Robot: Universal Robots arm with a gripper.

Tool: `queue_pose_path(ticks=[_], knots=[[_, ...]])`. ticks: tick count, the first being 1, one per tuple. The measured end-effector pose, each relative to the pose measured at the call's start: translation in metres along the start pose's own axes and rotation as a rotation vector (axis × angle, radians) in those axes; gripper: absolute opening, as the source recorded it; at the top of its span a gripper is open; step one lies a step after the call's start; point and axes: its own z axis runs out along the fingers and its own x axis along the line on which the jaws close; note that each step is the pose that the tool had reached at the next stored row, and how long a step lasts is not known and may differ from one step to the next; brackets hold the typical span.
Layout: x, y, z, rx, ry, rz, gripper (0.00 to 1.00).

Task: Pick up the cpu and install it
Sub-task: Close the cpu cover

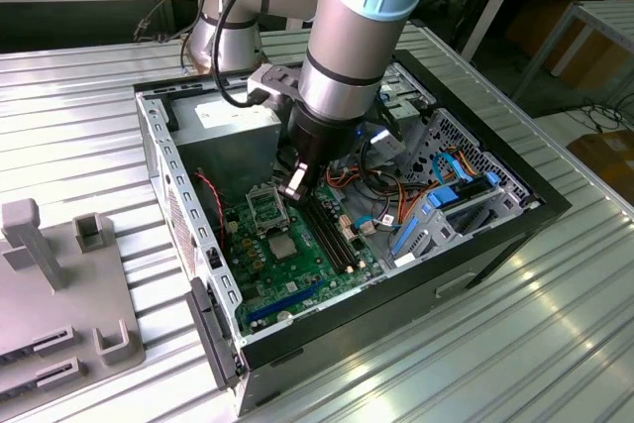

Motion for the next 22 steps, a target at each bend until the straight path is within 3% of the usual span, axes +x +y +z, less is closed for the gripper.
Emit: queue_pose_path(ticks=[2, 6, 8, 11, 13, 15, 19, 20, 22], knots=[[-0.0012, -0.0004, 0.0004, 0.0005, 0.0004, -0.035, 0.11], [-0.011, -0.0007, 0.0012, -0.0022, -0.0019, -0.037, 0.11], [-0.0173, 0.0028, 0.0034, -0.0035, -0.0029, -0.037, 0.11], [-0.0212, 0.0065, 0.0059, -0.0065, -0.0053, -0.042, 0.11], [-0.0213, 0.0067, 0.0068, -0.011, -0.0088, -0.068, 0.11], [-0.0216, 0.0066, 0.0074, -0.0169, -0.0133, -0.093, 0.11], [-0.0255, 0.0054, 0.0081, -0.0376, -0.0316, -0.099, 0.11], [-0.027, 0.005, 0.0083, -0.0473, -0.0399, -0.102, 0.11], [-0.0283, 0.0045, 0.0092, -0.0529, -0.0447, -0.105, 0.11]])
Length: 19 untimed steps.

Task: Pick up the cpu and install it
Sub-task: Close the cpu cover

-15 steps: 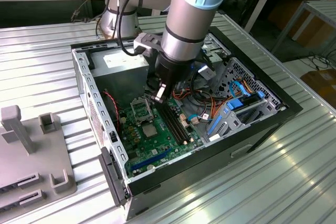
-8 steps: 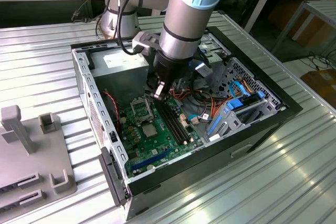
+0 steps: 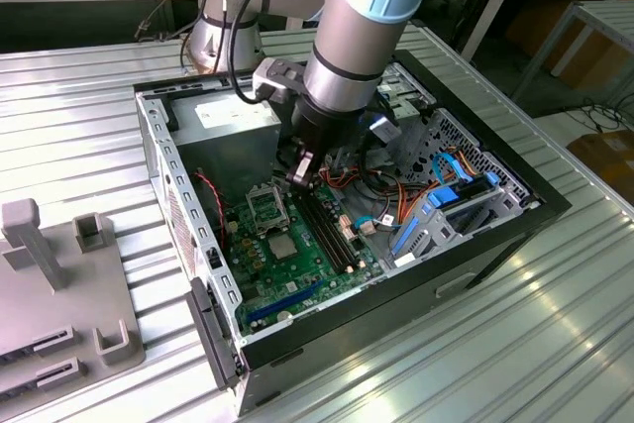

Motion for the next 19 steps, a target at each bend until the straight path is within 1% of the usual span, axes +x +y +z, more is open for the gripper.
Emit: queue_pose_path(ticks=[3, 7, 8, 11, 19], knots=[[-0.0005, -0.0003, 0.0019, -0.005, -0.0039, -0.008, 0.11], [-0.0012, 0.0001, 0.004, -0.0158, -0.0131, -0.023, 0.11], [-0.0012, 0.0001, 0.0045, -0.0172, -0.0141, -0.026, 0.11], [-0.0011, 0.0, 0.006, -0.019, -0.0154, -0.031, 0.11], [-0.0012, 0.0, 0.0061, -0.0193, -0.0153, -0.034, 0.11]])
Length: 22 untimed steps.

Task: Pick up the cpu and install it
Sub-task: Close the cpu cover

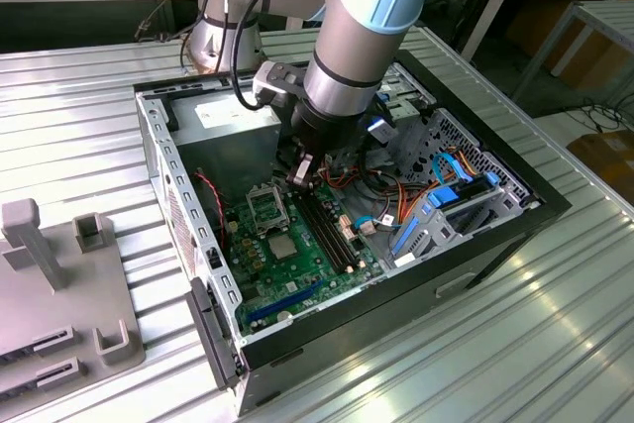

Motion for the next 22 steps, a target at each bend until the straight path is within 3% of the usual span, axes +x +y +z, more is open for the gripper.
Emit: queue_pose_path(ticks=[10, 22], knots=[[-0.0035, 0.003, 0.0027, -0.0004, 0.0003, -0.007, 0.11], [-0.0098, 0.0092, 0.0187, -0.0043, -0.0037, -0.007, 0.11]])
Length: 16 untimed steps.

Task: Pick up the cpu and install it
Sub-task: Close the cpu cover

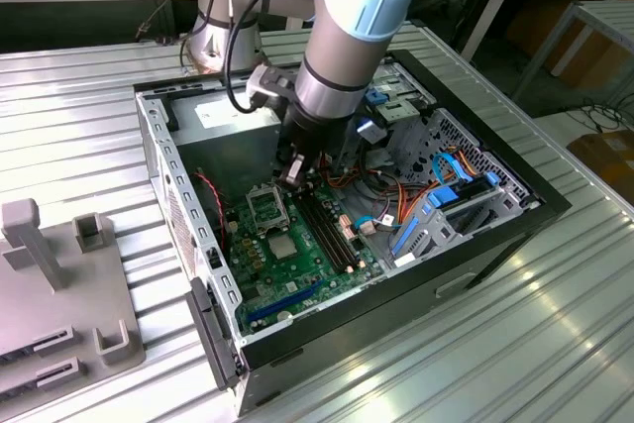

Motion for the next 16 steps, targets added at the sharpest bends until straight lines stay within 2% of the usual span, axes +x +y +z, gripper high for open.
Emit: queue_pose_path(ticks=[7, 16], knots=[[0.0031, 0.0034, 0.0039, -0.0004, -0.0004, 0.0, 0.11], [0.0032, 0.0037, 0.002, -0.0011, -0.0012, 0.0, 0.11]])
